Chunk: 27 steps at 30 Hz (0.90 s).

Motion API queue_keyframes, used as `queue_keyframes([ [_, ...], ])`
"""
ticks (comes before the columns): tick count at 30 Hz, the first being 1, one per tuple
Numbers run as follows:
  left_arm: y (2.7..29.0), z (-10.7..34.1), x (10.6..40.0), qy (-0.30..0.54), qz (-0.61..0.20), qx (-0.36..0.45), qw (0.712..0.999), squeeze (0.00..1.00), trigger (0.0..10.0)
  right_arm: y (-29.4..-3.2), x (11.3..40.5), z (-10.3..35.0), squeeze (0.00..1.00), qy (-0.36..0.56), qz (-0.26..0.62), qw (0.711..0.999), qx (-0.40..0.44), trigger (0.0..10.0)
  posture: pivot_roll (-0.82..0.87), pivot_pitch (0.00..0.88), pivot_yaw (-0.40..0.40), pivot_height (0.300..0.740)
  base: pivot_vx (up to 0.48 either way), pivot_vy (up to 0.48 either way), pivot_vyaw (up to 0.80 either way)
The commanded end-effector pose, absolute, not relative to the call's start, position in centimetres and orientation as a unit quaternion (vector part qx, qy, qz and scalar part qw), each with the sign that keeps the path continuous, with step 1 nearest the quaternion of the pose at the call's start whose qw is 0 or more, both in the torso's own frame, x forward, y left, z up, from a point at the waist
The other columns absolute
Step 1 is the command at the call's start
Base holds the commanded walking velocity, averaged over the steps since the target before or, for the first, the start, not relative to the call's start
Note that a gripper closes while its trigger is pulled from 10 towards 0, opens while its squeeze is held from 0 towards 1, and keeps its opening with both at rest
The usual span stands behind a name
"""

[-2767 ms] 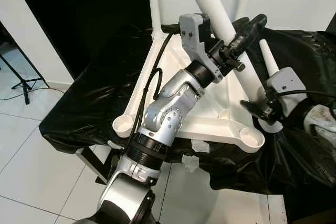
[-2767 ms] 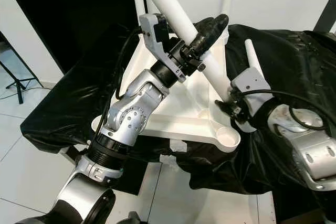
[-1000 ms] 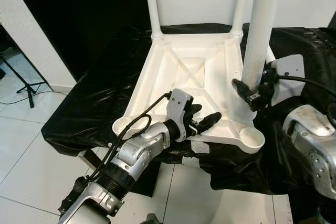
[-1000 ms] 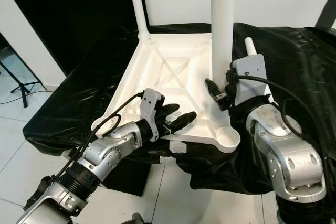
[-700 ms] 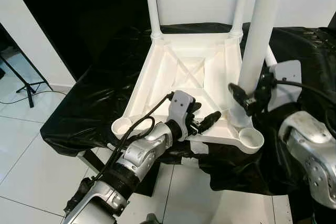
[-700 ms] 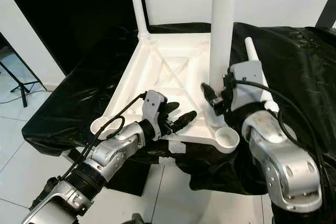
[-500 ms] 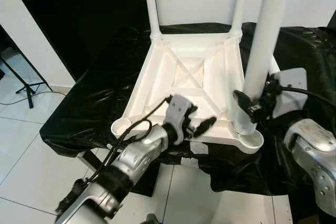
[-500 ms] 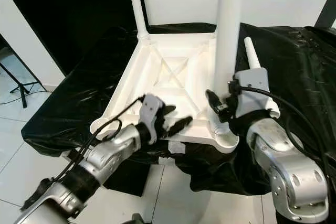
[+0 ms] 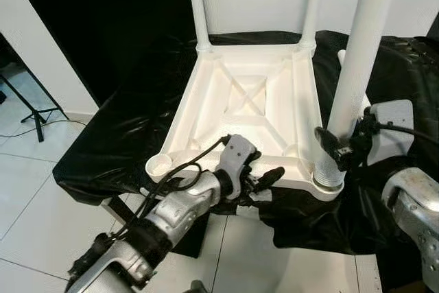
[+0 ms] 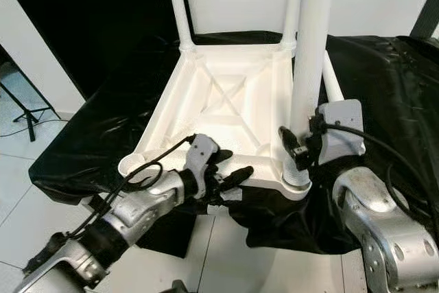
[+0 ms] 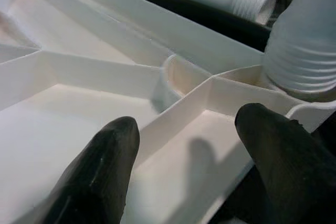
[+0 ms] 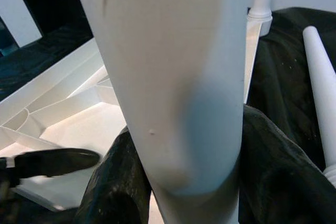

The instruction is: Building children table

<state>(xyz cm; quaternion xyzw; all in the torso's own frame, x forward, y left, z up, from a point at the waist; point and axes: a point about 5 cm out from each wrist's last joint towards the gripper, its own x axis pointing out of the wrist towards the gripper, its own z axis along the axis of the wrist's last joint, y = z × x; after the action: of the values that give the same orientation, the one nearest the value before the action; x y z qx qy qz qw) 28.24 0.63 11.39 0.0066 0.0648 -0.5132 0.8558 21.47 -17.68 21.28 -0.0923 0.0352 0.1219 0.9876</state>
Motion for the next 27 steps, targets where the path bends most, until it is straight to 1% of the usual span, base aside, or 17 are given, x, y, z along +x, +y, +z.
queue_keyframes([
  [1, 0.0, 11.5, 25.7, 0.066, -0.724, 0.008, 0.687, 0.0, 10.0, -17.7, 21.5, 20.1, 0.0, 0.071, 0.13, 0.985, -0.087, 10.0, -0.02, 0.0, 0.059, 0.74, 0.0, 0.0, 0.0],
  [5, -0.6, 11.2, 25.9, 0.07, -0.716, 0.027, 0.695, 0.0, 10.0, -17.8, 21.3, 19.2, 0.0, 0.084, 0.131, 0.985, -0.08, 10.0, -0.02, 0.0, 0.06, 0.74, 0.0, 0.0, 0.0],
  [7, -0.9, 10.9, 25.8, 0.075, -0.716, 0.038, 0.693, 0.0, 10.0, -17.8, 21.1, 18.3, 0.0, 0.1, 0.137, 0.983, -0.077, 10.0, -0.02, 0.0, 0.061, 0.74, 0.0, 0.0, 0.0],
  [10, -1.3, 10.3, 25.5, 0.082, -0.728, 0.052, 0.679, 0.0, 10.0, -17.9, 20.5, 16.8, 0.0, 0.122, 0.148, 0.979, -0.075, 10.0, -0.02, 0.0, 0.062, 0.74, 0.0, 0.0, 0.0],
  [11, -1.3, 10.3, 25.5, 0.082, -0.728, 0.052, 0.679, 0.0, 10.0, -17.9, 20.5, 16.8, 0.0, 0.122, 0.148, 0.979, -0.075, 10.0, -0.02, 0.0, 0.062, 0.74, 0.0, 0.0, 0.0],
  [12, -1.0, 10.3, 25.4, 0.082, -0.737, 0.051, 0.669, 0.0, 10.0, -18.0, 20.4, 16.4, 0.0, 0.125, 0.149, 0.978, -0.077, 10.0, -0.01, 0.0, 0.063, 0.74, 0.0, 0.0, 0.0],
  [18, -0.6, 10.1, 25.5, 0.085, -0.741, 0.057, 0.663, 0.0, 10.0, -18.1, 20.3, 16.0, 0.0, 0.127, 0.147, 0.977, -0.085, 10.0, -0.01, 0.0, 0.068, 0.74, 0.0, 0.0, 0.0],
  [21, -0.9, 10.6, 26.5, 0.06, -0.724, 0.056, 0.685, 0.0, 10.0, -18.1, 20.3, 15.6, 0.0, 0.127, 0.149, 0.977, -0.086, 10.0, -0.01, 0.0, 0.07, 0.74, 0.0, 0.0, 0.0],
  [22, -0.9, 10.6, 26.5, 0.06, -0.724, 0.056, 0.685, 0.0, 10.0, -18.1, 20.3, 15.6, 0.0, 0.127, 0.149, 0.977, -0.086, 10.0, -0.01, 0.0, 0.07, 0.74, 0.0, 0.0, 0.0],
  [23, -1.0, 10.8, 26.9, 0.051, -0.719, 0.051, 0.692, 0.0, 10.0, -18.1, 20.3, 15.5, 0.0, 0.125, 0.15, 0.977, -0.086, 10.0, -0.01, 0.0, 0.071, 0.74, 0.0, 0.0, 0.0],
  [27, -1.0, 10.8, 26.9, 0.051, -0.719, 0.051, 0.692, 0.0, 10.0, -18.1, 20.3, 15.5, 0.0, 0.125, 0.15, 0.977, -0.086, 10.0, -0.01, 0.0, 0.071, 0.74, 0.0, 0.0, 0.0],
])
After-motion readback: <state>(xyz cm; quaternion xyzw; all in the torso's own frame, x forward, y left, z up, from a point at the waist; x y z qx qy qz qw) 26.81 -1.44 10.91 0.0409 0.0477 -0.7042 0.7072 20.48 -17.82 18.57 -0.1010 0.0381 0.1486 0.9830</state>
